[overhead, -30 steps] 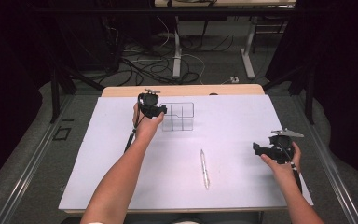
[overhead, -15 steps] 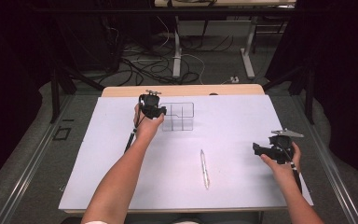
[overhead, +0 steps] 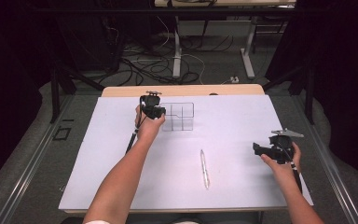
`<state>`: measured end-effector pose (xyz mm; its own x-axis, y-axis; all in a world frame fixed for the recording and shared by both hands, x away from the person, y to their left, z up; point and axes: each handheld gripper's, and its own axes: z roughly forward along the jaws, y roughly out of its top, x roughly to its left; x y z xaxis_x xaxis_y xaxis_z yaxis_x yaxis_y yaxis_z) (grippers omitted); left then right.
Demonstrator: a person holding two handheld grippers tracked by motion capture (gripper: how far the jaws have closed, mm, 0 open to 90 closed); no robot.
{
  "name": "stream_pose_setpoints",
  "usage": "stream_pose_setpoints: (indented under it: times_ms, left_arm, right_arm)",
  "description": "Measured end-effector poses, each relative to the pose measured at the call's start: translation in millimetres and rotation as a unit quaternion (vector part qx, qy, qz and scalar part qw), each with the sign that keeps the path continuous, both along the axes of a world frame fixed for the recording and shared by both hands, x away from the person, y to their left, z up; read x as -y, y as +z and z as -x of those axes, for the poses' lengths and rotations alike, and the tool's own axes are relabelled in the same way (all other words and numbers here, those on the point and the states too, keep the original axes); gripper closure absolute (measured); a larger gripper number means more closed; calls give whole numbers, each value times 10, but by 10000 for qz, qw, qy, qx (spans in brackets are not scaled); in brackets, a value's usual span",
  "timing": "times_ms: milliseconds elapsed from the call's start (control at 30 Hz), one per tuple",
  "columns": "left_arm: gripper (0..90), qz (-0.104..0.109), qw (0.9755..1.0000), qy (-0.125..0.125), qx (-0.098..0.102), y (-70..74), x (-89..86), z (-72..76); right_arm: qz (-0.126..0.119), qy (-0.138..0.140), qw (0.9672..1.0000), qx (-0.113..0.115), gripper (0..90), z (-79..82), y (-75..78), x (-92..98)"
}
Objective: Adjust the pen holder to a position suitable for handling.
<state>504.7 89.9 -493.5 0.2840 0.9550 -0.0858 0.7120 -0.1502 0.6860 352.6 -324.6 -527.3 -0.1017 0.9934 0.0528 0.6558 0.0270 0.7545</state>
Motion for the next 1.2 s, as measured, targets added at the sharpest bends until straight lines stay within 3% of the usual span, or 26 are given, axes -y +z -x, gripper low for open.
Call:
stream_pose_setpoints:
  times_ms: [200, 267, 400, 433, 633, 1200]
  left_arm:
    - [854, 198, 9997, 67, -116, 14, 38, 18]
    - [864, 62, 9999, 90, -113, 16, 67, 30]
    - [868, 98, 9996, 200, -150, 23, 73, 36]
    - [870, 25, 9997, 210, -146, 28, 74, 41]
    - [871, 42, 9993, 327, -162, 34, 82, 64]
    - [870, 65, 9977, 498, -455, 79, 106, 229]
  right_arm:
    - [-7, 7, 10000, -11, 142, 0, -3, -1]
    - [-13, 7, 10000, -12, 142, 0, -1, 0]
    - [-7, 15, 10000, -1, 143, -2, -4, 7]
    - [-7, 15, 10000, -1, 143, -2, -4, 7]
    - [7, 23, 10000, -2, 142, -3, -4, 10]
    - [-32, -9, 10000, 19, 143, 6, 5, 8]
